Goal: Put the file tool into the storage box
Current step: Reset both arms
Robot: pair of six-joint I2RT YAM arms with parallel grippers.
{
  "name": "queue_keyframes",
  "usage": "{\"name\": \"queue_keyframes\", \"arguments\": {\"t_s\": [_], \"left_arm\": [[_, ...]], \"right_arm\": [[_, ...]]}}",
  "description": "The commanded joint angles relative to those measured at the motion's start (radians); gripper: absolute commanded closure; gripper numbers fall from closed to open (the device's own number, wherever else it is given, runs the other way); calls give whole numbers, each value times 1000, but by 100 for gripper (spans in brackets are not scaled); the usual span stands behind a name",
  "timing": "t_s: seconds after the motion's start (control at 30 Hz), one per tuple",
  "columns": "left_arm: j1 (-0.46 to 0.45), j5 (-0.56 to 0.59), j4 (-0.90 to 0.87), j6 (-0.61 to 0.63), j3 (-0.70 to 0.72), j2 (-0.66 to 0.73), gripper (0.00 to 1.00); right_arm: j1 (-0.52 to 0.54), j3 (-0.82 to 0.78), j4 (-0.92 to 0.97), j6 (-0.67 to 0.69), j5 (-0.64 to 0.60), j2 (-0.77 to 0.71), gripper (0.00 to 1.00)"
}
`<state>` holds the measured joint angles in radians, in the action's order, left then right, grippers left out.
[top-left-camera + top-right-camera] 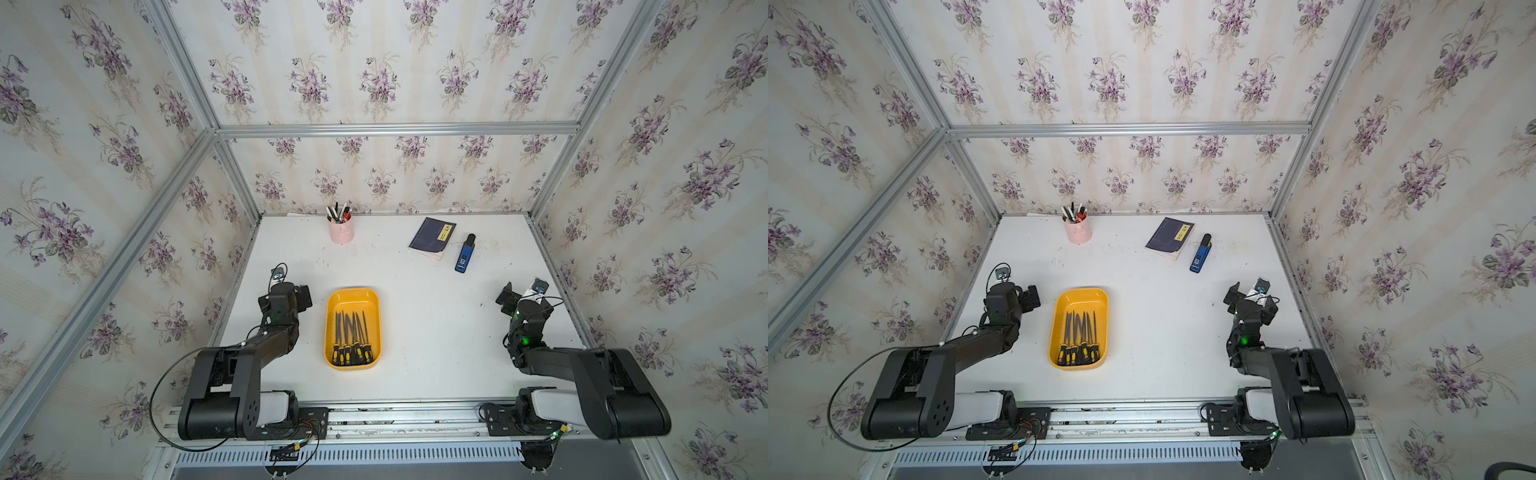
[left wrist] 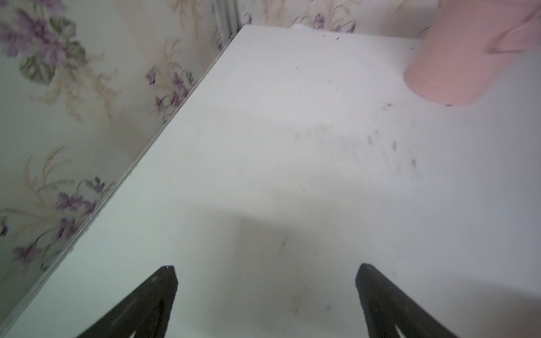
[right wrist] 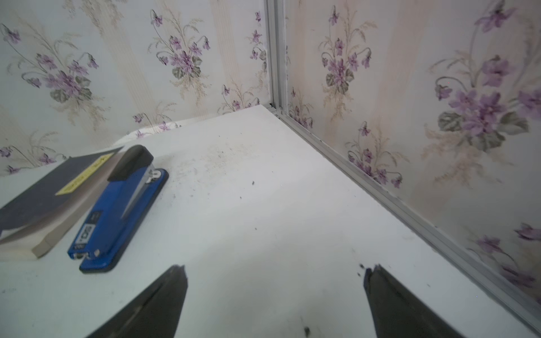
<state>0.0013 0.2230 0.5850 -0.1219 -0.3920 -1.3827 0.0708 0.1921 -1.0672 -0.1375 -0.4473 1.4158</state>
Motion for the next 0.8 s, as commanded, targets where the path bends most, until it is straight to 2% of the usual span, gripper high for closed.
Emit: {"name": "queue_keyframes", "arguments": {"t_s": [0.0, 0.03, 0.07, 0.13, 0.2, 0.27, 0.3, 0.37, 0.77], "left_arm": [[-27, -38, 189, 108, 1, -100, 0], [-27, -22, 317, 114, 25, -149, 0], [-34, -25, 362, 126, 32, -159, 0], [-27, -33, 139, 89, -19, -86, 0], [-29, -35, 229, 115, -5, -128, 0], [-28, -41, 137, 100, -31, -100, 0], [-29, -37, 185, 110, -21, -114, 0], [-29, -40, 142, 102, -31, -100, 0], [-35, -33, 145, 111, -33, -106, 0]], "right_arm": [[-3, 75, -105, 107, 261, 99, 0], [-3, 21, -184, 96, 237, 109, 0], [-5, -12, -311, 77, 179, 133, 0], [-8, 10, -242, 70, 191, 113, 0], [-6, 5, -280, 83, 192, 131, 0], [-6, 7, -256, 78, 195, 113, 0], [-6, 1, -270, 81, 196, 118, 0], [-5, 2, -272, 82, 199, 118, 0], [-3, 16, -257, 98, 234, 120, 0]]}}
